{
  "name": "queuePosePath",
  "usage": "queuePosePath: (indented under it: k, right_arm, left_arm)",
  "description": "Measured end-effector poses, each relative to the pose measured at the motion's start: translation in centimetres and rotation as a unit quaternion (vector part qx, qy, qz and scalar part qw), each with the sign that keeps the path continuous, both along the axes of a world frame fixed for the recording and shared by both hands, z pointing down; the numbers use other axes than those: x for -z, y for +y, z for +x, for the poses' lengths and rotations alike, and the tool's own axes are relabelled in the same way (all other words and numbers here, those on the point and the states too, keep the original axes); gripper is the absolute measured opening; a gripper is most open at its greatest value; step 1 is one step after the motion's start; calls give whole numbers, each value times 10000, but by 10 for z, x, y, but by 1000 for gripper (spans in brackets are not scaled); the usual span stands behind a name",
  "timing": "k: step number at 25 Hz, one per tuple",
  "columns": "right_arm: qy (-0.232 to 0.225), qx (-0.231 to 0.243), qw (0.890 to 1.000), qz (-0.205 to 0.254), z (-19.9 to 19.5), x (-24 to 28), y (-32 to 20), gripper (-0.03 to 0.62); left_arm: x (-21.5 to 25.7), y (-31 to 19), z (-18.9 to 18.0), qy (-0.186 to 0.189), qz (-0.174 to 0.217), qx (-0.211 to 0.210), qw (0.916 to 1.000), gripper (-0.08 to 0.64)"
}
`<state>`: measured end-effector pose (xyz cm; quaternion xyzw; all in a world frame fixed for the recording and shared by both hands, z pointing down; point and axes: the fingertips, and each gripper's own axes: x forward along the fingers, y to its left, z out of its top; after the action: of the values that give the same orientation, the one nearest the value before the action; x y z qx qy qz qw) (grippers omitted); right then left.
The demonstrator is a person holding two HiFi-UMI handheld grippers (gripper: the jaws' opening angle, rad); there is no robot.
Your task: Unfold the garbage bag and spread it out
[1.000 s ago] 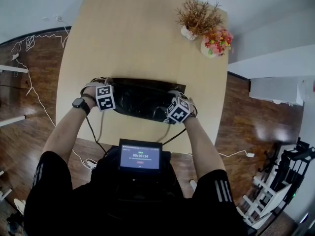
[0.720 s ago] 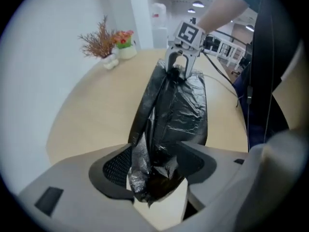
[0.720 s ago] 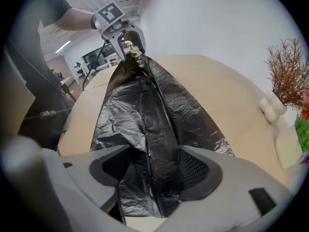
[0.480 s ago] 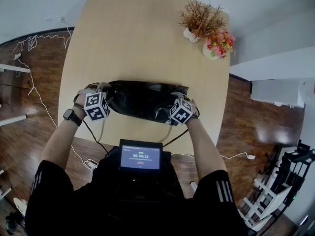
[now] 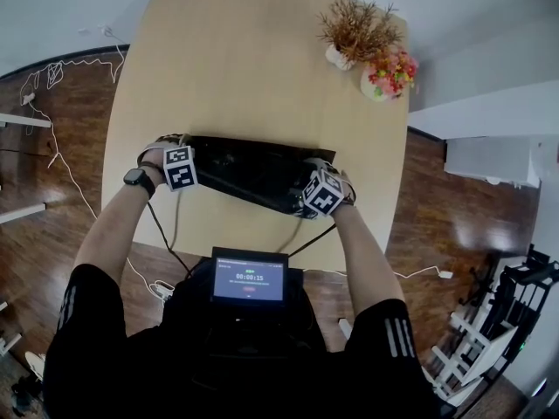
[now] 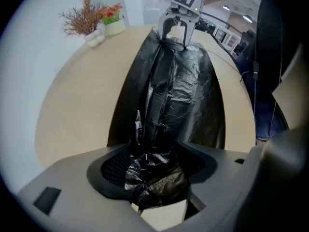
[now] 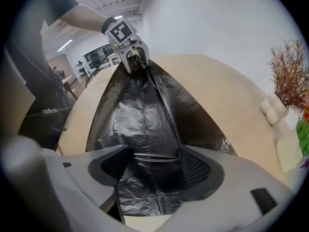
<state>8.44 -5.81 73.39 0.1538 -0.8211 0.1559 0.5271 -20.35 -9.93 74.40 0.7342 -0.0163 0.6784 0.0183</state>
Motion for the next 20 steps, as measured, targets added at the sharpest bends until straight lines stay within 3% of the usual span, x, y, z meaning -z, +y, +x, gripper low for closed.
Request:
queuePosePath:
  k: [9,11,16,20]
  right_arm:
    - [-23,111,9999,-105,5,-3,-8,408]
    - [-32,111,9998,-134,5,-2,-11,439]
    - [-70,27,10000,-35,0,3,-20,439]
    - [-537,-287,9977,299,-10,37,-28,440]
  left_arm:
    - [-4,9,3,22,-555,180,9983,357]
    - [-5,9,4,31,-561,190,9982,364]
    - [-6,8,4,55,-534,222,9983,367]
    - [1,5,4,150,-282,211,9993,367]
